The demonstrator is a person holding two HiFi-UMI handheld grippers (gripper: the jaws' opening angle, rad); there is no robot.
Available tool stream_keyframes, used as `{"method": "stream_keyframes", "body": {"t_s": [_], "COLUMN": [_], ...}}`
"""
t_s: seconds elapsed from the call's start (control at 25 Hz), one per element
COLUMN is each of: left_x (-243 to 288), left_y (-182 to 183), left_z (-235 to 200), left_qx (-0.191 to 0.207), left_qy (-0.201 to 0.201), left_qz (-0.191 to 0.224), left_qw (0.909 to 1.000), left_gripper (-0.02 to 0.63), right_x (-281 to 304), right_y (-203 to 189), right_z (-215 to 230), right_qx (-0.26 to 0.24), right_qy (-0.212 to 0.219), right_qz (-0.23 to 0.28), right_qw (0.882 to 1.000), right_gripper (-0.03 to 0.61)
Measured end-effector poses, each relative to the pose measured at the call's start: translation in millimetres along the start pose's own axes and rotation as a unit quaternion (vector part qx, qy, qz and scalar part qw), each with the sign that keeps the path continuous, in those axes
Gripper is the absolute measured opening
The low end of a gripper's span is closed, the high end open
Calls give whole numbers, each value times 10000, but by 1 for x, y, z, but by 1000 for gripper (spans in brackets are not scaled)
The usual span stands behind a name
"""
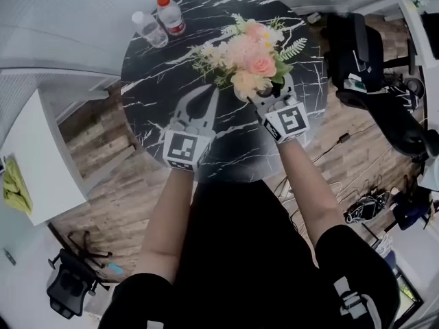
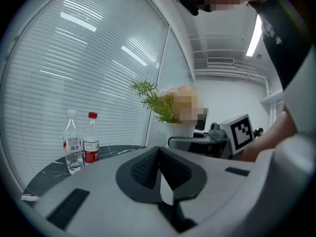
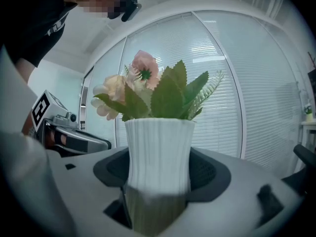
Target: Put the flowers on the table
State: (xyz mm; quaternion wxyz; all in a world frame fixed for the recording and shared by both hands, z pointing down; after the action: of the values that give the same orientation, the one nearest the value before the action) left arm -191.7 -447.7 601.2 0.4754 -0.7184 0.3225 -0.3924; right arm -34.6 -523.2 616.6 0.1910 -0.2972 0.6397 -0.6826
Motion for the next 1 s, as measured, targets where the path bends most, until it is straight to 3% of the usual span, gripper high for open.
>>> {"method": "stream_keyframes", "body": {"t_s": [0.48, 1.0], "left_x": [24, 32], "left_y": [-1, -9], "left_z": [-37, -39], "left_qx": [-46, -52], "left_qy": [-48, -155], "left_qz": [20, 0], "left_qw": [10000, 9999], "left_gripper": [12, 12], "right_x": [59, 54], "right_y": [-7, -8], "right_z": [4, -8], "right_qx": [-428, -230], "right_qy": [-159, -138], "right_qz": [197, 377], "right_qw": [9988, 9989], "right_gripper": [339, 341]}}
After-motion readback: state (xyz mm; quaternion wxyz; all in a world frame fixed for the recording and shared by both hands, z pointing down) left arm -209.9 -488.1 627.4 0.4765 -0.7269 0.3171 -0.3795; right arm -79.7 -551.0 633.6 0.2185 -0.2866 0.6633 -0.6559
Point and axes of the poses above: the fingertips, and each gripper's own axes: x forward along the fingers, z to its right, y out of its top, the point moved 7 cm from there along -x, backward along the fingers, and after that the axes turned 3 degrees about -x, right-handed, at the moved point
